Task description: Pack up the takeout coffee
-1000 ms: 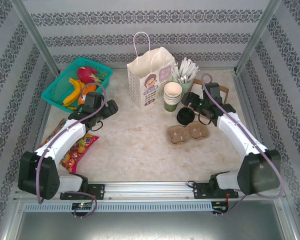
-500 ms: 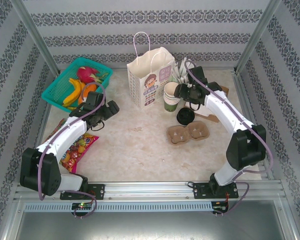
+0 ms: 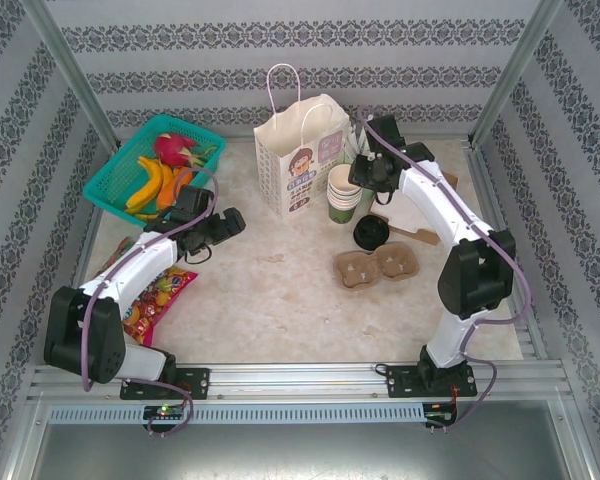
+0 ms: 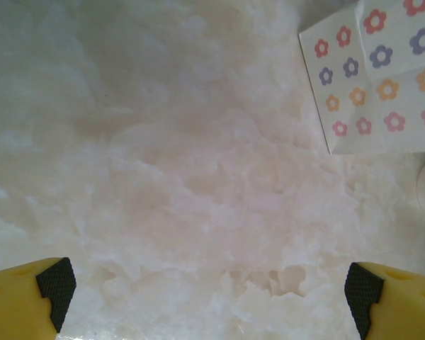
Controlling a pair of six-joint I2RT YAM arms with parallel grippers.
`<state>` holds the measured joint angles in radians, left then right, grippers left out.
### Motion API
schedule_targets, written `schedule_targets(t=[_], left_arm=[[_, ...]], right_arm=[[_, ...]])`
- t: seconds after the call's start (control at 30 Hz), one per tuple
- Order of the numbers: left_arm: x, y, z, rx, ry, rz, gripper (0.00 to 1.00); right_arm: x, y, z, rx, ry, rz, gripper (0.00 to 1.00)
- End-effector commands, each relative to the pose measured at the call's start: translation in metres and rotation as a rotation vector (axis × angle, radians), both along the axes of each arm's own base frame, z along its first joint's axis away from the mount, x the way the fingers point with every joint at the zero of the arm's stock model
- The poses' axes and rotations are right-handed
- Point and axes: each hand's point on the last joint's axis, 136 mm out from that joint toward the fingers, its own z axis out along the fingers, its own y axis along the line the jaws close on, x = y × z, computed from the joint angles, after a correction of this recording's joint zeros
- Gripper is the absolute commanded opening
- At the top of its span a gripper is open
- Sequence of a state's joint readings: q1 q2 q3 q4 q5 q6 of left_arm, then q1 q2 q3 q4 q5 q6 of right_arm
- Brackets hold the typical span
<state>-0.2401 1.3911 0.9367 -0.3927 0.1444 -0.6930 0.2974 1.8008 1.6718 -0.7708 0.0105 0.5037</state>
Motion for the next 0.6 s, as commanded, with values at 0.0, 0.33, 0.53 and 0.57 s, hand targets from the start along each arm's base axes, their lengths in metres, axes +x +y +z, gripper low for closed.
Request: schedule_targets(t=[0.0,0.33,0.53,0.57], left_arm=[[0.003,-0.004,0.005,-0.006,-0.041,-0.049,1.0],[0.005,-0.001,0.009,0.008,-0.055,-0.034,1.0],[0.007,0.0,0.013,0.01,-0.053,-0.027,1.0],[0.006,0.0,0.013,0.011,-0.053,-0.026,1.0]], right_arm=[[-0.001,0.007,-0.002,-0.029,0.029,0.037,0.37],[0.003,0.006,-0.003,-0.078,0.034,0.043,0.16],[0.003,0.009,0.013,-0.058,-0.006,0.06,0.01],[0.002,0.011,0.016,-0.047,-0.012,0.067,0.0]])
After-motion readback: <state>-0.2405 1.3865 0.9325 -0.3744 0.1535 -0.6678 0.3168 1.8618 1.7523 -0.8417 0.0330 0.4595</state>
